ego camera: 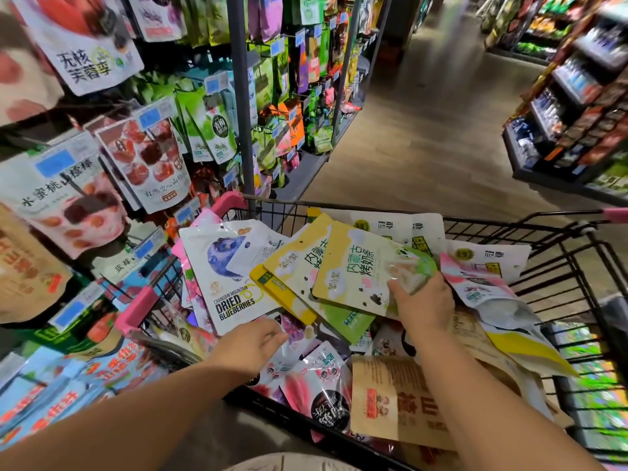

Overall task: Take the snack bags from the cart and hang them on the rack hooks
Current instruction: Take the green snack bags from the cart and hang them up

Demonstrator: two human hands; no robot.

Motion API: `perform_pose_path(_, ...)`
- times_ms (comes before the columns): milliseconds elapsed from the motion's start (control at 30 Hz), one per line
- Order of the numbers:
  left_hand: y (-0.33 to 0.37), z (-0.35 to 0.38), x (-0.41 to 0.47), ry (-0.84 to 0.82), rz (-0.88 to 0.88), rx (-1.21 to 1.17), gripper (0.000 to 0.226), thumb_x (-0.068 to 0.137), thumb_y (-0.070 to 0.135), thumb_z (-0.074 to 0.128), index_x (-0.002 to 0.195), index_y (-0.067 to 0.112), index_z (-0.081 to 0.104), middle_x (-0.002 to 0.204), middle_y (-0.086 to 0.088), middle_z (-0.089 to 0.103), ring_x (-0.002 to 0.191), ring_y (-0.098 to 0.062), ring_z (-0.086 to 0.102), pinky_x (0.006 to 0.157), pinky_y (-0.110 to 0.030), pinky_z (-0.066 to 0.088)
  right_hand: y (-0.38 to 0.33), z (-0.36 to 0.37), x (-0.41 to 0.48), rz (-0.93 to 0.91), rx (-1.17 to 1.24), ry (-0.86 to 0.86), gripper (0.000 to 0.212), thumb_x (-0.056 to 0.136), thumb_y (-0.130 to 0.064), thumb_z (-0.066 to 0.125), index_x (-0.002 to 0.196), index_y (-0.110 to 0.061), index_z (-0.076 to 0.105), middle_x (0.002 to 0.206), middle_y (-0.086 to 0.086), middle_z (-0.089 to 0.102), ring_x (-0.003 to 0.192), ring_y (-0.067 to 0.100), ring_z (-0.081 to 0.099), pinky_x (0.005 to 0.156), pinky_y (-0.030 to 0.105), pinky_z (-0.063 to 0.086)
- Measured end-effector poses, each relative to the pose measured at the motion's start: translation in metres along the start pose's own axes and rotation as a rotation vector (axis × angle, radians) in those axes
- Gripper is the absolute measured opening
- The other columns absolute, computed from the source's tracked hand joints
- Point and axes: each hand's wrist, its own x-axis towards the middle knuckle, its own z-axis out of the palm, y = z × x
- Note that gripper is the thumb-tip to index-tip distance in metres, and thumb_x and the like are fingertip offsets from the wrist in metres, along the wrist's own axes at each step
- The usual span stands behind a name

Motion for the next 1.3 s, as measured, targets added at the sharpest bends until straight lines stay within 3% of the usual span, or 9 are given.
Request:
perform_pose_path(133,0.0,0.0,0.001,-0.011,0.001,-0.007,0.024,0.098,0.047,0.041,0.087,0.03,0.053,0.074,0.012,0.054,0.072,-0.005,0.051,0.058,-0.02,0.033,-0.005,-0.002,-0.005,0.174,0.307,-0.055,0.081,0.078,-0.042,0.078,0.139,-0.005,0.04,0.128,0.01,0.056,0.115,0.032,0.055,0.09,0.033,0.044)
perform_pose_path(233,-0.003,0.001,0.002,-0.026,-0.016,-0.03,0.025,0.097,0.048,0.041,0.081,0.031,0.051,0.075,0.009,0.058,0.075,-0.01,0.055,0.06,-0.024,0.036,-0.006,0.006,-0.012,0.244,0.5,-0.128,0.037,0.081,-0.035,0.076,0.104,-0.012,0.059,0.114,0.012,0.064,0.095,0.028,0.058,0.083,0.035,0.046)
perform_pose_path(300,-0.004,0.002,0.001,-0.024,-0.023,-0.038,0.027,0.097,0.049,0.042,0.081,0.029,0.051,0.078,0.006,0.061,0.076,-0.011,0.057,0.061,-0.025,0.038,-0.009,0.011,-0.017,0.242,0.545,-0.178,0.028,0.084,-0.041,0.072,0.094,-0.017,0.06,0.111,0.011,0.066,0.095,0.028,0.058,0.089,0.041,0.049)
perform_pose_path(433,-0.003,0.003,0.0,-0.008,-0.023,-0.039,0.03,0.097,0.048,0.042,0.088,0.024,0.056,0.081,0.004,0.064,0.077,-0.011,0.059,0.062,-0.024,0.039,-0.015,0.012,-0.02,0.259,0.517,-0.191,0.063,0.091,-0.056,0.055,0.132,-0.008,0.054,0.133,0.013,0.057,0.121,0.034,0.052,0.102,0.048,0.043)
perform_pose_path(667,-0.001,0.001,0.0,-0.043,-0.024,-0.009,0.025,0.097,0.049,0.04,0.083,0.031,0.051,0.078,0.009,0.057,0.074,-0.006,0.053,0.058,-0.019,0.034,-0.019,0.007,-0.01,0.35,0.701,-0.302,0.083,0.085,-0.063,0.06,0.145,-0.009,0.039,0.147,0.012,0.044,0.133,0.034,0.041,0.106,0.048,0.037)
perform_pose_path(967,0.0,-0.004,-0.003,-0.07,-0.03,-0.072,0.026,0.098,0.048,0.039,0.077,0.035,0.046,0.074,0.008,0.054,0.07,-0.005,0.05,0.058,-0.019,0.034,-0.047,0.002,-0.042,0.224,0.752,-0.416,0.047,0.095,-0.033,0.061,0.131,-0.006,0.05,0.127,0.013,0.056,0.122,0.034,0.052,0.102,0.047,0.041)
perform_pose_path(1067,-0.005,-0.002,-0.002,-0.087,-0.062,-0.173,0.025,0.096,0.052,0.042,0.075,0.039,0.046,0.077,0.007,0.06,0.079,-0.012,0.06,0.067,-0.027,0.043,-0.062,0.0,-0.059,0.234,0.909,-0.519,0.052,0.098,-0.027,0.057,0.144,-0.009,0.039,0.13,0.01,0.052,0.131,0.034,0.045,0.105,0.05,0.037)
perform_pose_path(1167,-0.004,-0.003,-0.002,-0.091,-0.055,-0.37,0.027,0.083,0.066,0.05,0.083,0.04,0.055,0.073,0.009,0.057,0.068,-0.01,0.055,0.068,-0.03,0.044,-0.07,0.012,-0.073,0.255,1.048,-0.586,0.067,0.092,-0.032,0.064,0.149,-0.015,0.033,0.146,0.006,0.046,0.135,0.029,0.042,0.11,0.051,0.035)
perform_pose_path(1300,0.006,-0.01,-0.002,-0.023,-0.09,-0.577,0.055,0.065,0.077,0.05,0.089,0.028,0.052,0.082,0.012,0.062,0.08,-0.009,0.062,0.082,-0.034,0.051,-0.079,0.027,-0.091,0.286,1.127,-0.673,0.021,0.095,-0.024,0.061,0.114,-0.017,0.06,0.094,0.002,0.073,0.082,0.018,0.071,0.071,0.04,0.056)
